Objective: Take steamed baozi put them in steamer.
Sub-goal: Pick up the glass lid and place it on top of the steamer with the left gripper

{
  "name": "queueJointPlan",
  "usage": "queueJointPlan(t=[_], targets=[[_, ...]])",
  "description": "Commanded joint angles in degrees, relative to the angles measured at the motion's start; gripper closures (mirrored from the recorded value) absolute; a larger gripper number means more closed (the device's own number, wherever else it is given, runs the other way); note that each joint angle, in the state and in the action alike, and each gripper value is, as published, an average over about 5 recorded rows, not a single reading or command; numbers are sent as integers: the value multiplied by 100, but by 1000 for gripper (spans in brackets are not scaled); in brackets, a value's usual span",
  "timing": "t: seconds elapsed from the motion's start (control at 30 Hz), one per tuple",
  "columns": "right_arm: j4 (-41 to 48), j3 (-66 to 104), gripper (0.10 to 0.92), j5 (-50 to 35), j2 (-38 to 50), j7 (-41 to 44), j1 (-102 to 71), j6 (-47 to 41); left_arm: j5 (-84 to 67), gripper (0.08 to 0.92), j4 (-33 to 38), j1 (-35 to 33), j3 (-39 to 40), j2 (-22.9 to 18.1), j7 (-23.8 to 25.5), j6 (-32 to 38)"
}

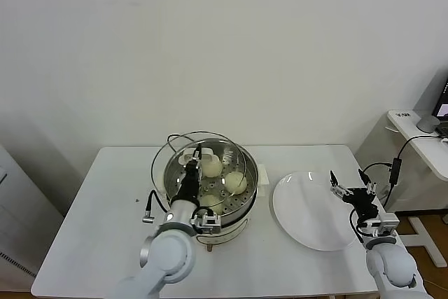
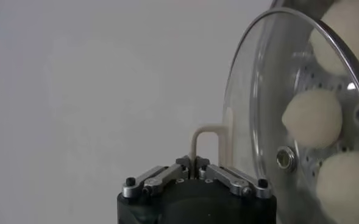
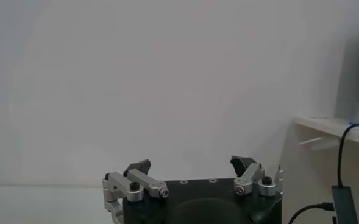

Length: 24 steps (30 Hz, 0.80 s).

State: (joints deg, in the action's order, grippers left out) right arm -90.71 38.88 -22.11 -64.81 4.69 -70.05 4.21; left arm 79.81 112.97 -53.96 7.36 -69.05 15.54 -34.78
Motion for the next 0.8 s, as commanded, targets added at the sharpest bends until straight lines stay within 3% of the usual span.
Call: queueJointPlan(t=[0.03,0.8], targets=[[6,-10,203,7,0,-4,9,-3,114,889,-152,52,234,-203,-30,-21],[34,-23,203,14,-13,-2,26,-2,119,889,-421,31,335,-341,-145,7]])
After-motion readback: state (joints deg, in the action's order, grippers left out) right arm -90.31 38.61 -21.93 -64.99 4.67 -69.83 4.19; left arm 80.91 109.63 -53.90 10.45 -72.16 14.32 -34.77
